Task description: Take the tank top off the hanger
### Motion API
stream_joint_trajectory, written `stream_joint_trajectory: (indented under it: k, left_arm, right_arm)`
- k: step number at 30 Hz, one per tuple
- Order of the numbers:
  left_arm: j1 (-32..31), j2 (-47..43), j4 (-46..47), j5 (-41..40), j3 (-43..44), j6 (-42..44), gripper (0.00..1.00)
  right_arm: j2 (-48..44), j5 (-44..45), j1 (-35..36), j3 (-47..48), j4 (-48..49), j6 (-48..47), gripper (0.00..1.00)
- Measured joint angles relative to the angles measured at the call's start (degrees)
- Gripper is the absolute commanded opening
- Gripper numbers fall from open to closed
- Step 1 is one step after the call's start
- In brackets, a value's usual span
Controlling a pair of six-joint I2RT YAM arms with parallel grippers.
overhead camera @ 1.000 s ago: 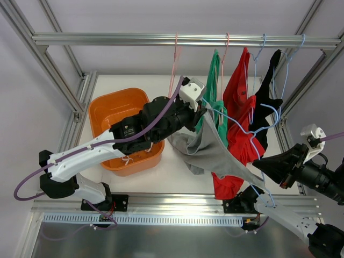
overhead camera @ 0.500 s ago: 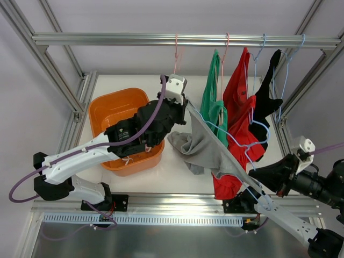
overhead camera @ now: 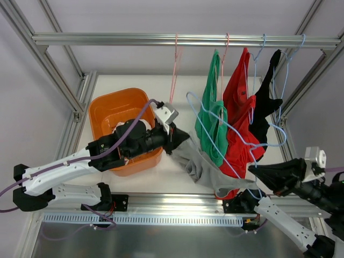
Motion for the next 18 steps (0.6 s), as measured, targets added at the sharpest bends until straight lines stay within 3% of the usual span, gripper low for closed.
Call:
stream_joint_trajectory:
  k: [2, 5, 8, 13, 18]
  left_arm:
    - [0.0, -3.0, 2.2, 10.7, -4.8, -0.3, 0.0]
    - [-0.1, -4.6, 5.0, 25.4, -9.7, -0.4, 0.0]
    - [-0.5, -3.5, 7.0, 34.0, -13.4, -1.0, 0.0]
    - [-0.8, -2.3, 8.2, 33.0, -22.2, -3.7, 0.0]
    - [-0.8, -1.5, 7.9, 24.8, -28.4, -7.5, 0.0]
  right_arm:
    - [-0.5, 1.9, 0.0, -5.1, 6.7, 0.7, 0.0]
    - [-2.4, 5.0, 0.0, -17.4, 24.7, 2.4, 0.0]
    - [-1.8, 7.0, 0.0, -27.4, 42.9, 4.0, 0.0]
    - [4.3, 11.4, 0.0, -30.6, 60.6, 5.0, 0.0]
    - [5.6, 15.0, 0.0, -28.0, 60.9, 4.0, 0.0]
